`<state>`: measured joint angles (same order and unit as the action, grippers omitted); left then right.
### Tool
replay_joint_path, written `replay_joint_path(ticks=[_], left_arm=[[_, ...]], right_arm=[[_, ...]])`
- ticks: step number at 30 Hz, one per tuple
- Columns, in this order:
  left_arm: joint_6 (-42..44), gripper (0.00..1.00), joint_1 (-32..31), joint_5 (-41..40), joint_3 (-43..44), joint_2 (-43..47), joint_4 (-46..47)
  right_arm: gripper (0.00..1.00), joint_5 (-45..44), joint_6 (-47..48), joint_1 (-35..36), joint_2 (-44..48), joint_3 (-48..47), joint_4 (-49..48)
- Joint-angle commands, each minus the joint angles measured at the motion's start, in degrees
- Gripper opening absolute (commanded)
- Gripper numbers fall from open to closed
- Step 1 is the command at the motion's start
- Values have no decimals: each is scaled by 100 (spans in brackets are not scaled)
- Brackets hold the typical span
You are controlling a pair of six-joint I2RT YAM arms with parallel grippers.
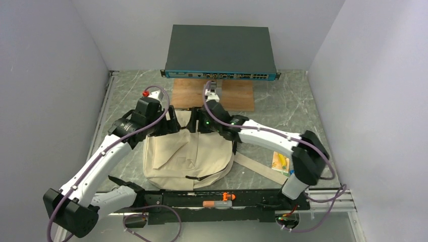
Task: Pack the student bag
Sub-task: Unzip the student bag at the center of the board.
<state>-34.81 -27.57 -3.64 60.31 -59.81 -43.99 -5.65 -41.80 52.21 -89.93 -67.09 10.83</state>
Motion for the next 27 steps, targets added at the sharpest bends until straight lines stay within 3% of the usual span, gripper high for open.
replay_joint_path(ticks=[1,4,6,8,9,10,14,18,27], left_arm=[[425,84,425,386,-104,51,405],[766,83,602,836,-281,-49,745],[1032,83,636,1092,-389,-114,1025],[1242,83,652,1238,-432,-257,1250],[1308,83,656,1295,-401,-374,1305],[1381,83,664,1379,-327,-510,1302],[1695,79,665,1922,-206,-1003,1638],[1971,70,657,2164,-63,-1522,1898],[2163,75,657,2778,-56,-2098,2241]], right_arm=[[64,-627,-41,106,-784,-784,-266],[55,-1218,119,132,-1170,-1190,270],[44,-1313,174,117,-1197,-1070,246],[23,-1100,294,60,-1181,-954,216],[4,-1000,345,46,-1151,-888,178],[0,-980,327,42,-1097,-816,204],[0,-648,317,7,-570,14,-485],[0,-246,202,-137,-183,572,-1209],[0,314,138,-369,139,808,-1618]])
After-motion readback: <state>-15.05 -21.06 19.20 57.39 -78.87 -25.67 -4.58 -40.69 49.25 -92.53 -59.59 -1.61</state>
